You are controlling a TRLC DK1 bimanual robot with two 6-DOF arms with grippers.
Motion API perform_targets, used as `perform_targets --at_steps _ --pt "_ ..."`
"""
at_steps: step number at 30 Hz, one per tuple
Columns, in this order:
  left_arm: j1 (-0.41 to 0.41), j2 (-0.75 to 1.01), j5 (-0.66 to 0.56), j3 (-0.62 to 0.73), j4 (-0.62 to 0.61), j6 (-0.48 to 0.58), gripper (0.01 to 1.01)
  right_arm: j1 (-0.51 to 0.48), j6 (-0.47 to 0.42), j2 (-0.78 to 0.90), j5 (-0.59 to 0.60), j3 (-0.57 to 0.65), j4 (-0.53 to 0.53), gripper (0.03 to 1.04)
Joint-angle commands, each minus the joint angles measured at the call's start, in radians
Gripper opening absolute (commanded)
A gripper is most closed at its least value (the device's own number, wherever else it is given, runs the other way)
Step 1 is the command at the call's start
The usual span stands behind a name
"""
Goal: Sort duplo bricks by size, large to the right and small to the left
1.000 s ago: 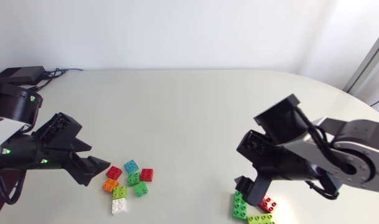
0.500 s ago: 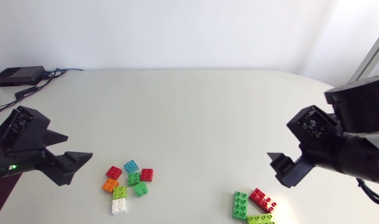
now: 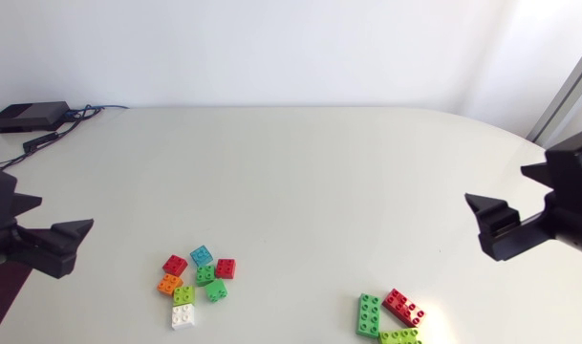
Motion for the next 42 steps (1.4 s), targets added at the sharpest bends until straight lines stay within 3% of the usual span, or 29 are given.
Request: perform_targets --at_steps 1,8,18,25,35,42 --pt "0.031 -0.027 -0.009 -0.022 0.004 -0.019 0.985 -0.009 0.032 -0.046 0.028 -0.005 0.017 1.00" --pt "0.044 -0.129 -0.008 -0.068 0.090 0.041 0.985 -0.038 0.031 -0.166 0.040 -0.039 0.025 1.00" --pt "0.011 -0.290 0.003 -0.149 0.153 0.030 0.985 -0.088 0.023 -0.330 0.040 -0.096 0.029 1.00" --pt "0.008 -0.409 0.003 -0.222 0.247 -0.010 0.985 -0.159 -0.029 -0.440 0.042 -0.177 0.061 1.00" --pt "0.016 -0.549 0.002 -0.332 0.317 -0.021 0.985 -0.153 -0.045 -0.548 0.030 -0.284 0.115 1.00" --pt "0.016 -0.550 0.002 -0.435 0.442 0.006 0.985 -0.148 -0.045 -0.561 0.010 -0.333 0.170 1.00"
